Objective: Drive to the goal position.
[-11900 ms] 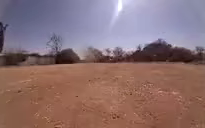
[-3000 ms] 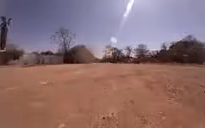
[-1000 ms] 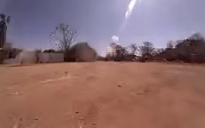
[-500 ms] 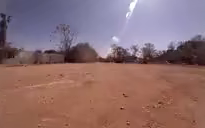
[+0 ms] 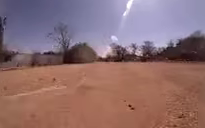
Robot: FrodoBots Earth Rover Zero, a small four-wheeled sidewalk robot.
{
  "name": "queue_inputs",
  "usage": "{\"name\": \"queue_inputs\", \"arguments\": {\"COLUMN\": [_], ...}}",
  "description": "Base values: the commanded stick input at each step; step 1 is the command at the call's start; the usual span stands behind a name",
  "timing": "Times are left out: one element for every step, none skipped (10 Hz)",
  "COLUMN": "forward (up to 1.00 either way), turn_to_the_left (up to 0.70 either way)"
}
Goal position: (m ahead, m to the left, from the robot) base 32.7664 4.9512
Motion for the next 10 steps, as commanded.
{"name": "queue_inputs", "arguments": {"forward": [1.0, 1.0, 1.0, 1.0, 1.0, 1.0, 1.0, 1.0, 1.0, 1.0], "turn_to_the_left": [0.0, 0.0, -0.27, -0.27, 0.0, 0.0, 0.0, 0.0, 0.0, 0.0]}}
